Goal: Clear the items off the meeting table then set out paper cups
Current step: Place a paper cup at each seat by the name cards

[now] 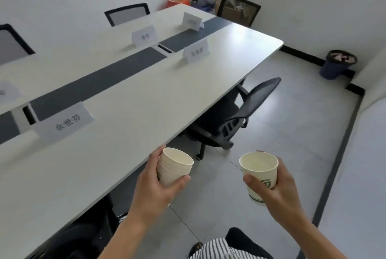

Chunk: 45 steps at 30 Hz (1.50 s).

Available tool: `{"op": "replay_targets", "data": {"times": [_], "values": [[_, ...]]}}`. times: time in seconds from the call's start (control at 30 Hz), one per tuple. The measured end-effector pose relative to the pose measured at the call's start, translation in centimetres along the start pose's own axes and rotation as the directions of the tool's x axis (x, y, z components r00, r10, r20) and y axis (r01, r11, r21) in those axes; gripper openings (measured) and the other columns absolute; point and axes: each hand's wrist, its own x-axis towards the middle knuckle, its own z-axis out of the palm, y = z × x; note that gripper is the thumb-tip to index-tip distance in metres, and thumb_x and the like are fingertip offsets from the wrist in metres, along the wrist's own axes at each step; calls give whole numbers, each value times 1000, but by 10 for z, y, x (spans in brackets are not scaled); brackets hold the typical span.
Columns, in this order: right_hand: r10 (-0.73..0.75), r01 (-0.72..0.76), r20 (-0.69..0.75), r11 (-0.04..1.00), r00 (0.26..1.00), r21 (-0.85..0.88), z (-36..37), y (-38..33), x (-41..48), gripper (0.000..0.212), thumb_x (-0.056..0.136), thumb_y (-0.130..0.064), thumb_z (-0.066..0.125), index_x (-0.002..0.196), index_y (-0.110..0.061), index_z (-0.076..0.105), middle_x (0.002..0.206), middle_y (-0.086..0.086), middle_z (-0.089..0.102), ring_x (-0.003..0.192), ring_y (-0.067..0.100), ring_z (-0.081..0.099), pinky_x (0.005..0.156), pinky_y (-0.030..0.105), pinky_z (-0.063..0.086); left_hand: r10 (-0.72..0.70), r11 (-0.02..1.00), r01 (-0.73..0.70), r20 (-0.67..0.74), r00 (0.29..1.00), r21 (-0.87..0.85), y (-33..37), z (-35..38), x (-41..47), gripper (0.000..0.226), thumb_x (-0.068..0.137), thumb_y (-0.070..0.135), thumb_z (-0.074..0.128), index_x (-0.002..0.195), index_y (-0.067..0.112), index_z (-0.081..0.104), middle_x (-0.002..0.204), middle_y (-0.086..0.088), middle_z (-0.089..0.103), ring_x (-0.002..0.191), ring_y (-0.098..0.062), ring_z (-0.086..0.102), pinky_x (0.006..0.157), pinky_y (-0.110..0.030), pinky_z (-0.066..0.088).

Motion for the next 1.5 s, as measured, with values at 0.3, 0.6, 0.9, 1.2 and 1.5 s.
{"op": "replay_targets", "data": {"times": [0.3,0.6,0.9,1.2,1.5], "values": [[-67,60,415,998,907,31,91,-10,180,59,56,-39,79,110,-30,57,92,-7,68,72,2,63,57,15,52,-147,985,173,-390,909,31,-17,-31,81,74,65,30,86,118,51,39,105,33,56,97,2,58,73,-14,48],[-74,93,695,996,715,10,186,-30,306,68,55,-55,73,117,-32,54,94,-11,69,81,6,65,66,24,54,-276,955,282,-631,725,-94,-20,-44,136,72,62,31,86,117,51,42,101,28,58,91,-3,59,57,-7,48],[-66,180,761,981,645,-68,318,-42,366,62,61,-67,65,112,-35,52,87,-10,68,81,10,66,70,39,58,-367,919,355,-706,606,-172,-58,-110,187,71,68,17,84,113,53,41,96,24,61,82,-8,60,49,-20,55],[-64,256,744,955,665,-147,496,-72,417,69,63,-56,71,122,-31,45,105,-12,61,98,18,60,83,41,54,-369,925,321,-675,639,-202,-104,-217,270,70,65,26,86,117,48,45,102,20,63,79,-11,63,45,-40,57],[70,246,724,914,686,-322,652,-16,428,70,66,-34,80,123,-23,42,115,-3,57,101,20,55,81,35,49,-471,871,435,-638,609,-228,-159,-268,279,75,64,35,85,124,51,42,108,25,61,89,-7,63,67,-43,60]]}}
